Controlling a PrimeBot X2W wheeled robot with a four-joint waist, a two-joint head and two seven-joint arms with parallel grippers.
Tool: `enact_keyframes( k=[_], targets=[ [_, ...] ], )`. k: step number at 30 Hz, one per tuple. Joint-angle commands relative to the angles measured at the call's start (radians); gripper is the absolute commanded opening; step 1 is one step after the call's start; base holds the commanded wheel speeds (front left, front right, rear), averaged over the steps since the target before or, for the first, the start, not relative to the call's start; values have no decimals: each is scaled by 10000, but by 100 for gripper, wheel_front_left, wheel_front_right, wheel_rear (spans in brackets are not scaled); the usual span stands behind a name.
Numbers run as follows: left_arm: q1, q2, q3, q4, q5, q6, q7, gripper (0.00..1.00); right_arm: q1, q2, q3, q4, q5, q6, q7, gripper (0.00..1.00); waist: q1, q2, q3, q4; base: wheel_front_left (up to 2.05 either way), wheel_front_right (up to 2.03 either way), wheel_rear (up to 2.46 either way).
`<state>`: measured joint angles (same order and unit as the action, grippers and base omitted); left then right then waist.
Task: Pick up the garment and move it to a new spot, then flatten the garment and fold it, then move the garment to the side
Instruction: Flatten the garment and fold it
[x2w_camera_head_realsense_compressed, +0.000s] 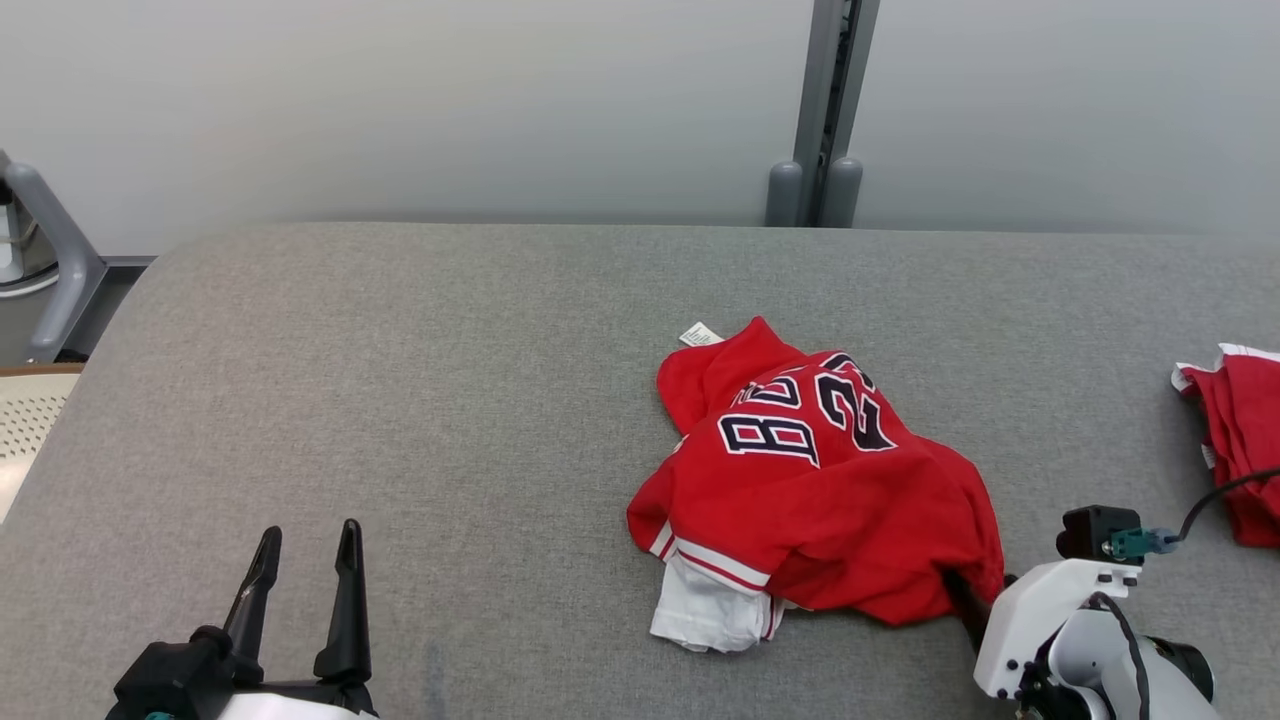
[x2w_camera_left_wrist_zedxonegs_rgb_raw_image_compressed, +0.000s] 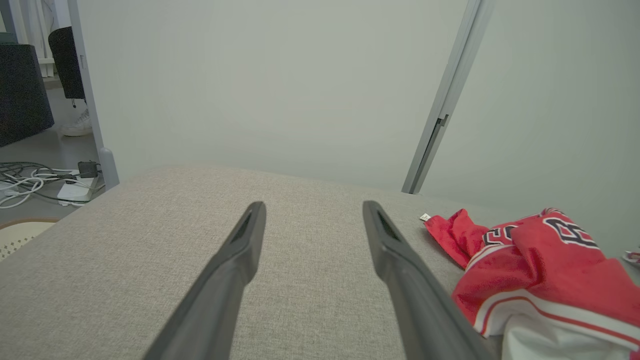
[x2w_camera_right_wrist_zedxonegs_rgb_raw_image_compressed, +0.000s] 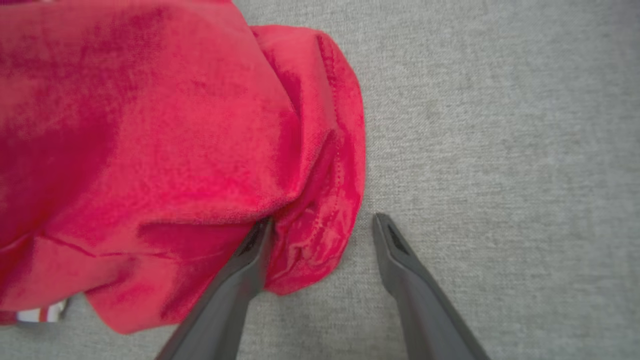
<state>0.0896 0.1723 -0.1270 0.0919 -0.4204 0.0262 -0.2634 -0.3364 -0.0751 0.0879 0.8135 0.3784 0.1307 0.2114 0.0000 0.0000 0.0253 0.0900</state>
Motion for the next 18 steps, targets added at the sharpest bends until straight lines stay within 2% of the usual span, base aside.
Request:
enact_keyframes(
  k=[1,2,3,8,11,14,18],
  targets=[
    [-179,41,18,14,-14,-48,-12,100,59,48,46,177,96,2,98,91,0,0,29,39,0,0,0],
    [-193,46,7,26,-17,-54,-12,100,-1,81,107,293,179,2,184,41,0,0,36,58,0,0,0],
    [-205,51,2,36,-24,-59,-12,100,-50,117,179,398,268,5,265,0,0,0,36,71,0,0,0],
    [-141,80,32,70,-50,32,-12,100,-229,96,468,445,767,11,521,0,0,0,-88,-20,0,0,0],
    [-10,69,26,70,-81,84,-11,100,-326,103,635,-64,1387,11,773,0,0,0,-198,-256,0,0,0],
    [104,36,-14,55,-93,103,14,100,-465,-824,803,-956,1381,0,1279,0,0,0,-318,-677,0,0,0],
    [150,-21,-74,70,-147,65,12,100,-350,-1698,641,-1926,1034,0,1891,0,0,0,-343,-1044,0,0,0]
  ],
)
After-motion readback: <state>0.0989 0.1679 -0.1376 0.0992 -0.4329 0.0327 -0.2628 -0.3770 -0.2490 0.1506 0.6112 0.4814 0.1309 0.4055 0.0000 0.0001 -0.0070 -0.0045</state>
